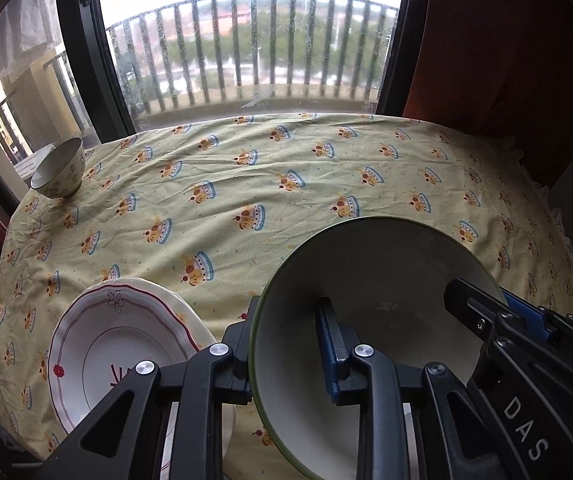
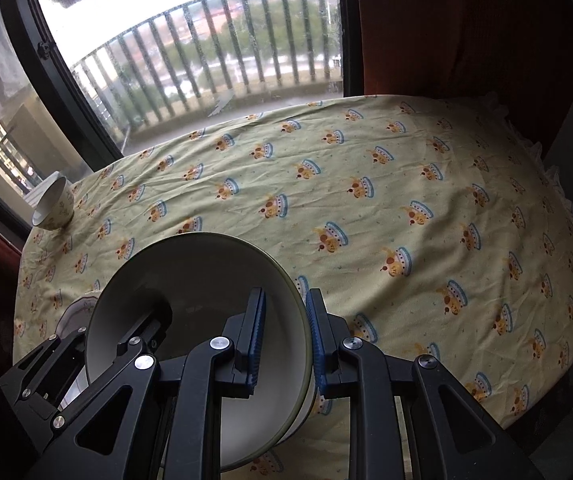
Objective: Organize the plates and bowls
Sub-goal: 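Lower the grey bowl onto the tablecloth beside the plates and open both grippers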
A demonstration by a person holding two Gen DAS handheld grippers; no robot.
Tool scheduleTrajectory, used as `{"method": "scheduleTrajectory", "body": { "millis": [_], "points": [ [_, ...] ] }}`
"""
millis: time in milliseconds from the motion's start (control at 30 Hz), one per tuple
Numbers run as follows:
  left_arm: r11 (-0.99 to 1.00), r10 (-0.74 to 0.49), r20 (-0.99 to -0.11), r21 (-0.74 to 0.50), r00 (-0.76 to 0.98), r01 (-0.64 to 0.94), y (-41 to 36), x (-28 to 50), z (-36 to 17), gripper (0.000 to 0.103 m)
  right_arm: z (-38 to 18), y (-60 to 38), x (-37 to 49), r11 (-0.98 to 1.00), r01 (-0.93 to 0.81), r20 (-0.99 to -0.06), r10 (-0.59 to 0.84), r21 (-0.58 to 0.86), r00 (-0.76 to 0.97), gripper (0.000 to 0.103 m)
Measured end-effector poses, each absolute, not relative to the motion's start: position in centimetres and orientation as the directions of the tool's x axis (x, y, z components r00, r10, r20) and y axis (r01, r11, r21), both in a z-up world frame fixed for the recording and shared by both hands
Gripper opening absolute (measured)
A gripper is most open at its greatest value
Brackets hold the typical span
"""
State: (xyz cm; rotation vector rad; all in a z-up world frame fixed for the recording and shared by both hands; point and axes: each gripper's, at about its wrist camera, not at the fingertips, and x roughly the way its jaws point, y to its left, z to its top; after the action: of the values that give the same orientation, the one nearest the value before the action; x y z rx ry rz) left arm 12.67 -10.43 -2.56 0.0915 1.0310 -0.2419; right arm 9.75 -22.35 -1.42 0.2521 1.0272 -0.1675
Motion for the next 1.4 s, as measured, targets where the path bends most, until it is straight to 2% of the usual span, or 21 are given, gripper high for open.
{"method": "scheduleTrajectory", "body": {
  "millis": [667,1033,1100,1200,1300,1333,1367,1400],
  "points": [
    [0.969,-0.114,-0.910,-0.013,0.399,0.246,-10.2,12.0,-6.4,0.024,-5.8,-21.9,8.9,0.954,0.266,-0.906,0.013,0.137,0.422,0.024],
    [0.964,-0.128,-0.921,-0.029,0.367,0.265,-10.6,12.0,-7.7,0.024,-6.3,-21.5,8.8,0.966,0.251,-0.895,-0.057,0.062,0.442,0.025],
    [0.960,-0.129,-0.921,-0.023,0.367,0.278,-10.7,11.9,-7.7,0.024,-6.5,-21.2,9.1,0.971,0.235,-0.898,-0.068,0.040,0.435,0.027],
    [0.958,-0.146,-0.922,-0.042,0.358,0.283,-10.4,11.9,-7.7,0.028,-6.8,-20.8,9.2,0.971,0.234,-0.899,-0.065,0.043,0.434,0.037],
    [0.956,-0.152,-0.919,-0.042,0.364,0.291,-10.2,11.7,-7.3,0.039,-6.8,-20.7,9.1,0.972,0.228,-0.900,-0.048,0.058,0.433,0.046],
    [0.955,-0.156,-0.919,-0.046,0.363,0.293,-10.0,11.6,-7.1,0.044,-6.8,-20.6,9.1,0.972,0.226,-0.902,-0.035,0.070,0.430,0.053],
    [0.954,-0.159,-0.919,-0.049,0.362,0.294,-9.8,11.6,-7.1,0.054,-6.8,-20.5,9.2,0.972,0.220,-0.904,-0.017,0.086,0.427,0.062],
    [0.954,-0.164,-0.917,-0.054,0.363,0.295,-9.6,11.6,-6.9,0.061,-6.8,-20.3,9.2,0.972,0.214,-0.903,-0.004,0.097,0.429,0.065]
  ]
}}
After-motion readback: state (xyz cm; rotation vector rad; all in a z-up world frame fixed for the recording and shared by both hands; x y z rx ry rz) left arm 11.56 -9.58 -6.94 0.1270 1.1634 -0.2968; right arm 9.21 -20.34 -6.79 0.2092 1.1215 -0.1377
